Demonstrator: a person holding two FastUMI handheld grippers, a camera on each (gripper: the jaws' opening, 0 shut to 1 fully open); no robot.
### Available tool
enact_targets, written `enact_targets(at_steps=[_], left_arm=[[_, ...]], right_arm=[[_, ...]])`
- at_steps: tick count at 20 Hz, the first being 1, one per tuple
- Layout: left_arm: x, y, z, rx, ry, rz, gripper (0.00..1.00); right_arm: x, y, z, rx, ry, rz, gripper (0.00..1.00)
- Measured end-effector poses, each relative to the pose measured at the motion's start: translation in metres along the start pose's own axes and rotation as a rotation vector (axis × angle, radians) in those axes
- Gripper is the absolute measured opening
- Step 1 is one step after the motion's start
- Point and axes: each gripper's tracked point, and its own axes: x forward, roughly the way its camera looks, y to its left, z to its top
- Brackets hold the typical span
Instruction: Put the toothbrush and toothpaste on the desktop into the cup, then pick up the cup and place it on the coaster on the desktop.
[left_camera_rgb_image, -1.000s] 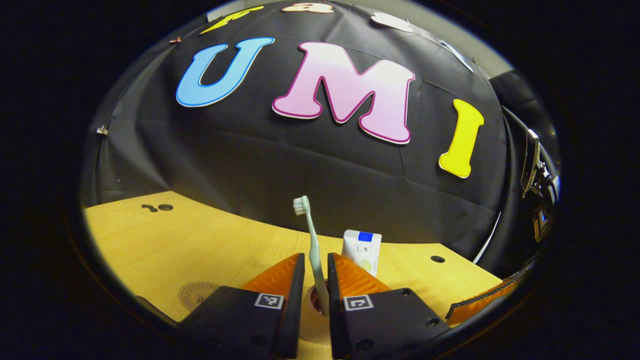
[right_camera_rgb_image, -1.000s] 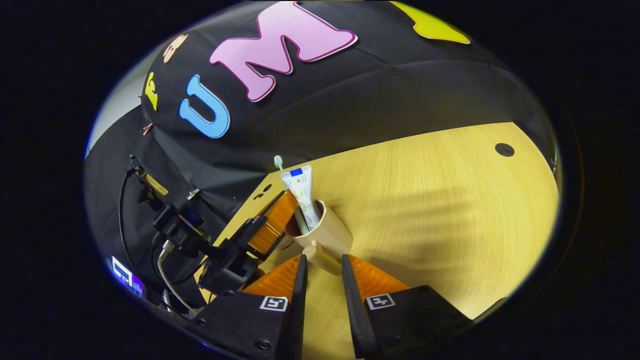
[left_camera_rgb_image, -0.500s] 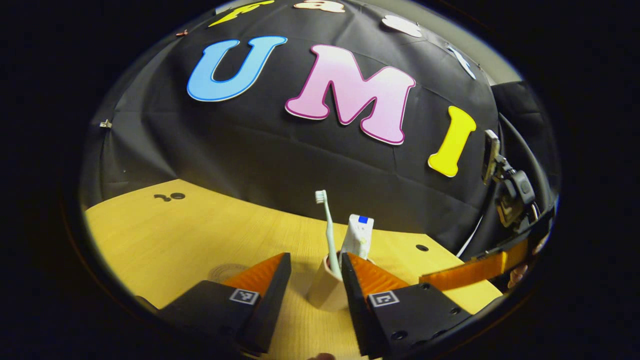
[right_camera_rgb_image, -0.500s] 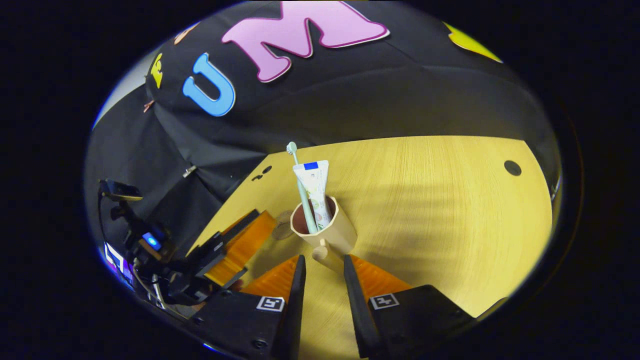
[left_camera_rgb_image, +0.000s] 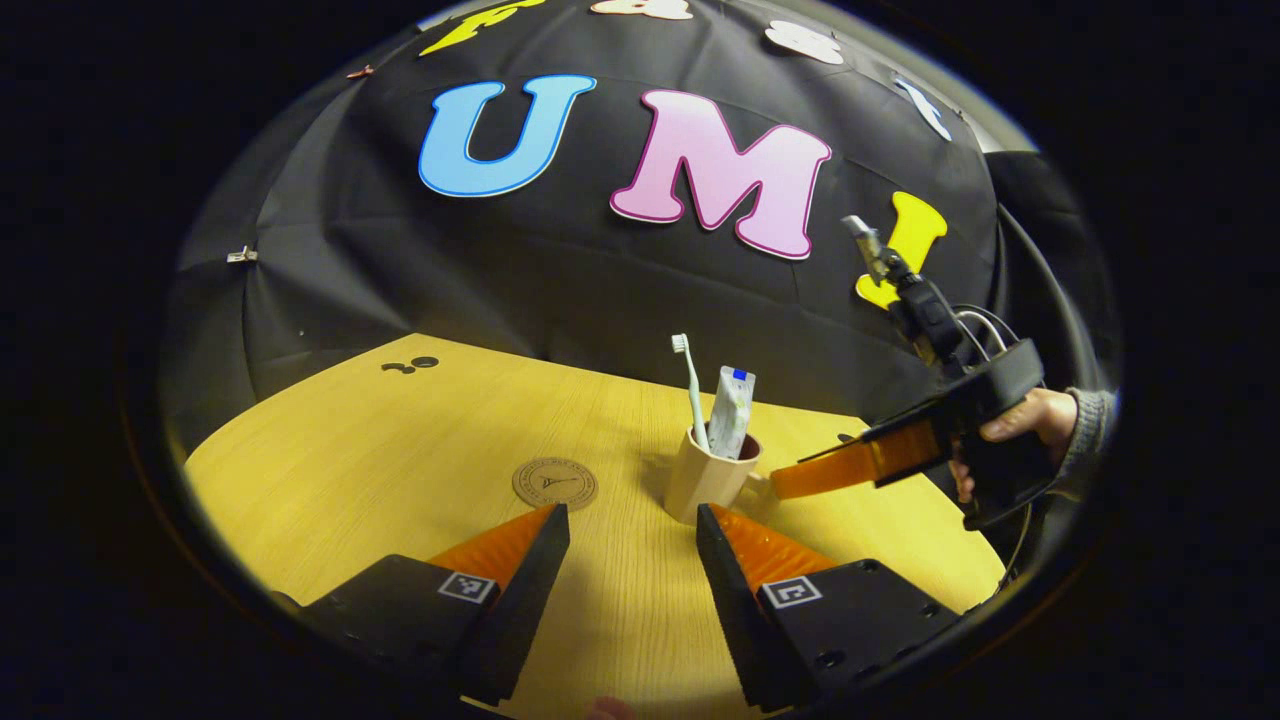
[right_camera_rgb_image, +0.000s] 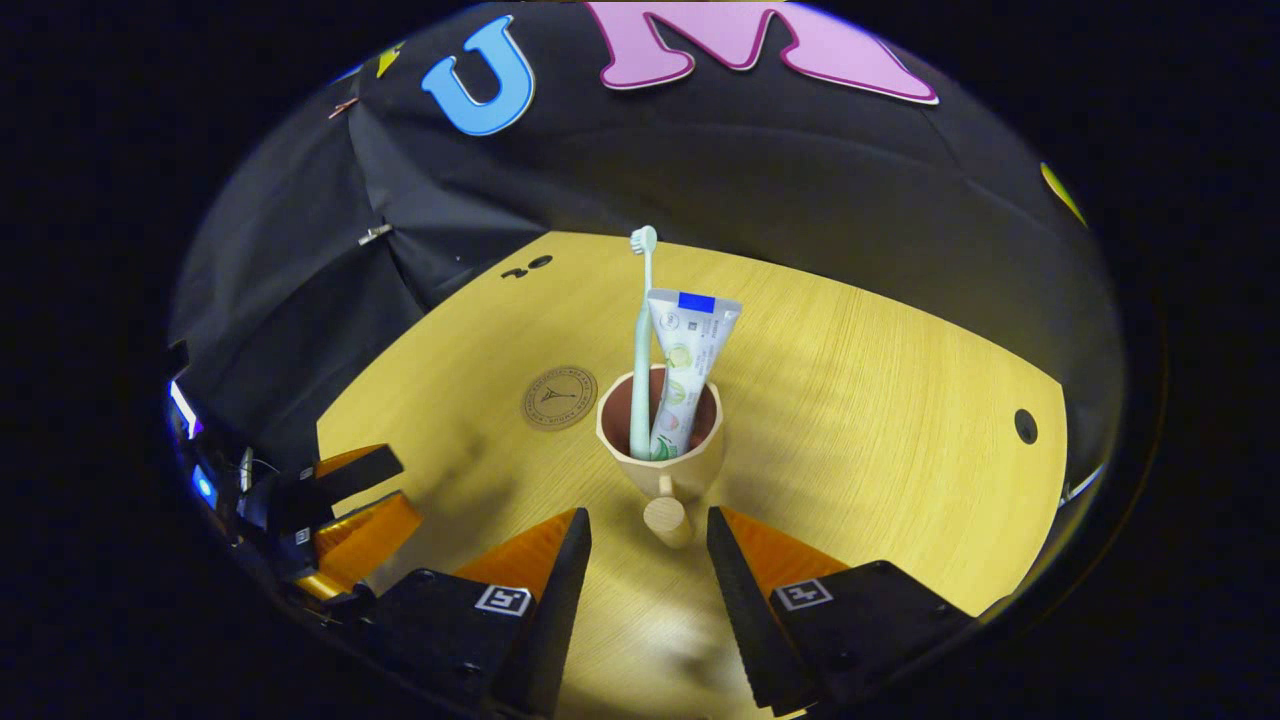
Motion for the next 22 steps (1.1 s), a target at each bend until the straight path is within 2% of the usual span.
enact_targets(at_steps=[3, 4, 5, 9, 12, 14, 16, 18, 22], left_arm=[[-0.022, -0.016, -0.007, -0.040, 0.034, -0.041, 0.82], [-0.028, -0.019, -0.007, -0.049, 0.038, -0.046, 0.82], [-0.033, -0.022, -0.008, -0.051, 0.039, -0.050, 0.82], [-0.040, -0.022, -0.012, -0.019, 0.043, -0.063, 0.82], [-0.038, -0.012, -0.008, -0.006, 0.035, -0.056, 0.82], [-0.038, -0.006, -0.006, -0.010, 0.027, -0.049, 0.82], [-0.038, -0.001, -0.006, -0.016, 0.023, -0.046, 0.82], [-0.036, 0.003, -0.007, -0.016, 0.028, -0.045, 0.82], [-0.031, 0.009, -0.006, -0.019, 0.030, -0.045, 0.82]], right_arm=[[0.012, -0.001, -0.003, -0.039, 0.050, -0.024, 0.78], [0.020, -0.004, -0.003, -0.048, 0.071, -0.043, 0.87], [0.026, -0.004, -0.004, -0.044, 0.094, -0.044, 0.78], [0.047, -0.004, -0.008, -0.035, 0.187, -0.059, 0.78], [0.058, -0.008, -0.007, -0.048, 0.215, -0.098, 0.78], [0.060, -0.012, -0.008, -0.044, 0.228, -0.114, 0.70], [0.055, -0.014, -0.016, -0.046, 0.259, -0.123, 0.56], [0.059, -0.014, -0.016, -0.074, 0.262, -0.131, 0.28], [0.059, -0.013, -0.013, -0.090, 0.237, -0.108, 0.19]])
